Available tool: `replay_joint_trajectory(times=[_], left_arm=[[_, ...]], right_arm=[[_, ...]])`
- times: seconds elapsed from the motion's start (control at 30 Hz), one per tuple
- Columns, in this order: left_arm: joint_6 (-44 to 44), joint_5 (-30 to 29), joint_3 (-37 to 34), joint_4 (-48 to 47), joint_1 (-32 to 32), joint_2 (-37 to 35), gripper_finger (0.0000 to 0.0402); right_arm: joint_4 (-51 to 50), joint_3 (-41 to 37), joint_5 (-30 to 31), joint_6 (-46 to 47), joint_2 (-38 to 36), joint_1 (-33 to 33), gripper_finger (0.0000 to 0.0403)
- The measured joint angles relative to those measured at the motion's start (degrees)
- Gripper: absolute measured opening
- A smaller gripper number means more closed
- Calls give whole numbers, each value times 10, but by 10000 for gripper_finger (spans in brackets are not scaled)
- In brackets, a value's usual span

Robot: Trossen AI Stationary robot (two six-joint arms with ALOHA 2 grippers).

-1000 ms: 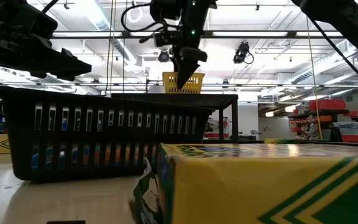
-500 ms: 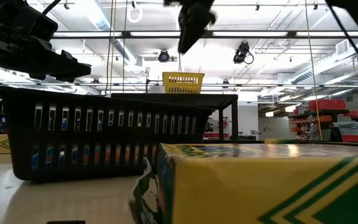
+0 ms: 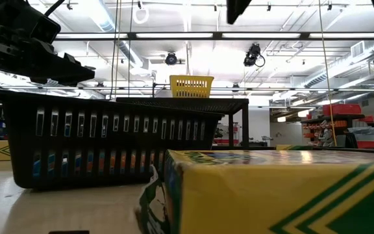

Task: Pick & Place Office Desk Supplies
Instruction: Put the black basket on the shelf

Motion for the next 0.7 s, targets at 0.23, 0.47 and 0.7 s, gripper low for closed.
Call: replay_joint_trajectory(times=[0.23, 0.47, 0.7], left_arm=[[1, 0, 0, 0, 0, 0, 164], [2, -1, 0, 0, 0, 0, 164], [-14, -1, 0, 2, 0, 0, 164]], right_arm=[[99, -120, -61, 17, 1, 71, 194], [247, -248, -129, 30, 2, 99, 194], [319, -310, -123, 34, 2, 113, 194]])
